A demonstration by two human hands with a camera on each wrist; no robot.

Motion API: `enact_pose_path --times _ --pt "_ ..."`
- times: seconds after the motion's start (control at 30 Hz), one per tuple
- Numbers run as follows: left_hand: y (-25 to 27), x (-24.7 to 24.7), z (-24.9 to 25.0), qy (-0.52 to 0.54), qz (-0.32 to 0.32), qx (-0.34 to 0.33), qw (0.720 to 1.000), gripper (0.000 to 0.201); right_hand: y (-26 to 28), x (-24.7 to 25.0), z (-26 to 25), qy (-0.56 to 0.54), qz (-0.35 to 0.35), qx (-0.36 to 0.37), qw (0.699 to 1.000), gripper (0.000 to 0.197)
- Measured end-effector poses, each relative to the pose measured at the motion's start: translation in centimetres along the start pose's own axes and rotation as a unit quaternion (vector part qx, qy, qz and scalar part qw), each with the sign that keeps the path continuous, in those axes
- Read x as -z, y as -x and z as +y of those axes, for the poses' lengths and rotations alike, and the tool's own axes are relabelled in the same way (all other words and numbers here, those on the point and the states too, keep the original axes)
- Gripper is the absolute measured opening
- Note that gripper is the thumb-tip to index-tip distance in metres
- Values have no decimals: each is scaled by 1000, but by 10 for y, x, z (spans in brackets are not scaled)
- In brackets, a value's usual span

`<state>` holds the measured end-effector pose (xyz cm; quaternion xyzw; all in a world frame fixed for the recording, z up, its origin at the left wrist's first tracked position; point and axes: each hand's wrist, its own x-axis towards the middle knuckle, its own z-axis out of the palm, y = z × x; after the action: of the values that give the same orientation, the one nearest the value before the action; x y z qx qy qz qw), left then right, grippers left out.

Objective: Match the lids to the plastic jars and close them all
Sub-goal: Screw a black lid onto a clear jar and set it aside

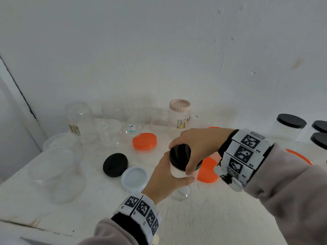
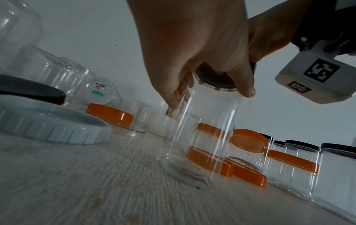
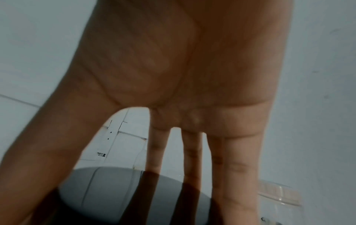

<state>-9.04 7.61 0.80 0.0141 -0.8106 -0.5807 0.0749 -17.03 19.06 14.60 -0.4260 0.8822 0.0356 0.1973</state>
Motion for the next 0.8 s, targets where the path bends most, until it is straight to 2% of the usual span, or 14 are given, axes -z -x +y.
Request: enact_pose_path --times 0.1,0.17,0.3,0.4,0.47,0.5,0.63,0.73,0.8 --pt "0 0 0 0 -2 -2 1000 81 -1 -2 3 8 27 8 1000 71" --pt "0 0 0 -1 -3 -4 1000 81 -3 -8 4 9 51 -15 999 65" --pt "1 0 -1 -5 -3 -9 1000 80 -5 -22 3 36 112 -53 992 66" --pt "1 -1 -1 -5 1 -8 1000 79 0 -18 4 -9 58 -56 997 69" --pt "1 -1 0 -8 6 -11 1000 78 4 -12 5 -30 -2 -35 999 81" --pt "1 -2 0 -9 8 -13 1000 77 5 -10 5 -22 -10 -21 999 85" --pt "1 -2 -1 -12 5 -9 1000 79 4 -7 4 1 26 -3 1000 79" --pt "1 -2 -2 -7 4 -11 1000 81 1 -13 2 14 64 -35 997 67" --pt "1 -2 -3 -7 3 -14 1000 81 -2 -19 1 18 90 -55 994 68"
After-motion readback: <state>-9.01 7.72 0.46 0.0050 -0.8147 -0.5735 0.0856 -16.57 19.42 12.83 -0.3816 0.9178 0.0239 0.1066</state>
